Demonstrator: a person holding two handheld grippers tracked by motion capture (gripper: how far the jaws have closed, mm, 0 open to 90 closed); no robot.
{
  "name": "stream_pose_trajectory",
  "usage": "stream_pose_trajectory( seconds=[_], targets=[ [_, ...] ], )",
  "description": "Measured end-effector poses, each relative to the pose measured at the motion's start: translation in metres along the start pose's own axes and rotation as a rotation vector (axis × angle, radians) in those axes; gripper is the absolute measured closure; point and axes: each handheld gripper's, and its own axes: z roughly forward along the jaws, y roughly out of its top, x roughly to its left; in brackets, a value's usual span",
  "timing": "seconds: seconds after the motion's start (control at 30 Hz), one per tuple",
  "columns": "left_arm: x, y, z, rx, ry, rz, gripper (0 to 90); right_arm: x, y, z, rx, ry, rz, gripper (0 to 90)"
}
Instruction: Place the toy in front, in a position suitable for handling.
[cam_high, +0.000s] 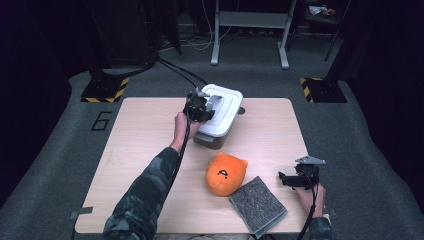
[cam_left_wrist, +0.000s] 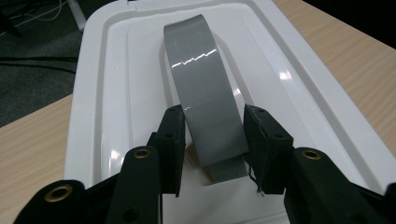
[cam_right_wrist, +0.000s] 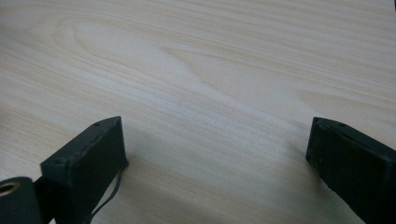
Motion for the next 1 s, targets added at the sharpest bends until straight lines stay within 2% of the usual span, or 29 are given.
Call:
stream_pose_trajectory(
  seconds=[0.5,0.73,0.87,0.9,1.0],
  targets=[
    [0.016,-0.006,-0.009,0.020,-0.016,0.009,62.0,0.000,0.000,0.000,0.000,-0.001,0.001,3.9],
    [0.024,-0.008,-0.012,0.028,-0.020,0.034,62.3,0.000,0.000,0.000,-0.002,-0.003,-0.003,4.0],
    [0.030,-0.009,-0.014,0.032,-0.027,0.042,62.6,0.000,0.000,0.000,-0.002,-0.004,0.003,3.9],
    [0.030,-0.009,-0.013,0.020,-0.026,0.031,62.6,0.000,0.000,0.000,-0.001,-0.004,0.006,4.0],
    [0.034,-0.010,-0.015,0.028,-0.029,0.044,62.8,0.000,0.000,0.000,-0.001,-0.004,0.005,4.0]
  ],
)
